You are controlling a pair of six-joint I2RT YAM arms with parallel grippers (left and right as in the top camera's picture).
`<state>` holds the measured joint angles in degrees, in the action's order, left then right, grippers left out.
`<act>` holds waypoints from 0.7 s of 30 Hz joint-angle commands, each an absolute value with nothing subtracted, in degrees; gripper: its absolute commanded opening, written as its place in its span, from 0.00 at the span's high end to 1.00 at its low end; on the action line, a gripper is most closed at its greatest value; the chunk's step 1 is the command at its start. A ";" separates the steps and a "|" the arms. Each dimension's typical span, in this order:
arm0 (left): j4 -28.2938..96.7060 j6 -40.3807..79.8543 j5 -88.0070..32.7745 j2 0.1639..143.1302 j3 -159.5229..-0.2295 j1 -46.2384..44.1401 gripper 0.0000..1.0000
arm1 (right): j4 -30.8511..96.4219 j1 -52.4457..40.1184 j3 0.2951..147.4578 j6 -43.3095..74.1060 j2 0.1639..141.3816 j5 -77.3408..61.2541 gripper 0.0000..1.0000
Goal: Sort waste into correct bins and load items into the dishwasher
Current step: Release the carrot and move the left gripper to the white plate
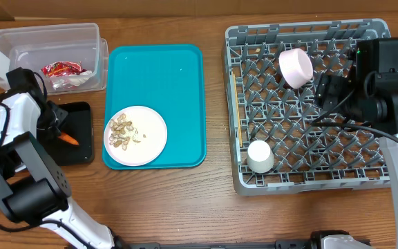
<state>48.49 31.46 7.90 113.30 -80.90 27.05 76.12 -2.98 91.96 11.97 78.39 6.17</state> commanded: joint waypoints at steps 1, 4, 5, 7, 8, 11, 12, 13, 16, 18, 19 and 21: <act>47.90 32.36 6.94 114.41 -80.68 27.20 0.80 | 76.01 -2.81 92.20 11.70 78.52 5.93 0.21; 47.88 32.32 6.94 114.39 -81.25 27.20 0.64 | 76.01 -2.81 92.20 11.68 78.52 5.93 0.21; 48.07 32.18 6.92 114.37 -81.54 27.20 0.59 | 76.01 -2.81 92.20 11.68 78.52 5.93 0.21; 49.12 32.10 6.46 114.19 -82.50 27.20 0.40 | 75.99 -2.81 92.20 11.68 78.52 5.93 0.21; 50.17 32.10 6.46 114.19 -83.40 27.20 0.38 | 76.01 -2.81 92.20 11.68 78.52 5.93 0.21; 54.08 31.73 6.39 114.19 -87.26 27.07 0.37 | 75.99 -2.81 92.20 11.68 78.52 5.93 0.21; 55.86 31.66 6.33 114.19 -89.06 26.96 0.37 | 76.01 -2.81 92.20 11.68 78.52 5.93 0.21; 57.60 31.66 6.28 114.19 -90.72 26.83 0.37 | 76.01 -2.81 92.20 11.68 78.52 5.93 0.21; 63.35 31.09 4.80 114.10 -95.85 26.02 0.37 | 76.01 -2.81 92.20 11.68 78.52 5.93 0.21; 66.24 29.10 1.61 113.93 -98.67 24.88 0.37 | 76.01 -2.81 92.20 11.70 78.52 5.93 0.21; 67.26 28.60 0.30 113.78 -99.61 24.03 0.37 | 76.01 -2.81 92.20 11.68 78.52 5.93 0.21; 68.73 28.27 -1.02 113.45 -100.55 22.17 0.36 | 76.09 -2.81 92.20 11.68 78.52 5.96 0.21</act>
<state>67.22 30.55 3.42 114.13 -98.21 25.17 76.14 -2.98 91.96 11.92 78.39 6.17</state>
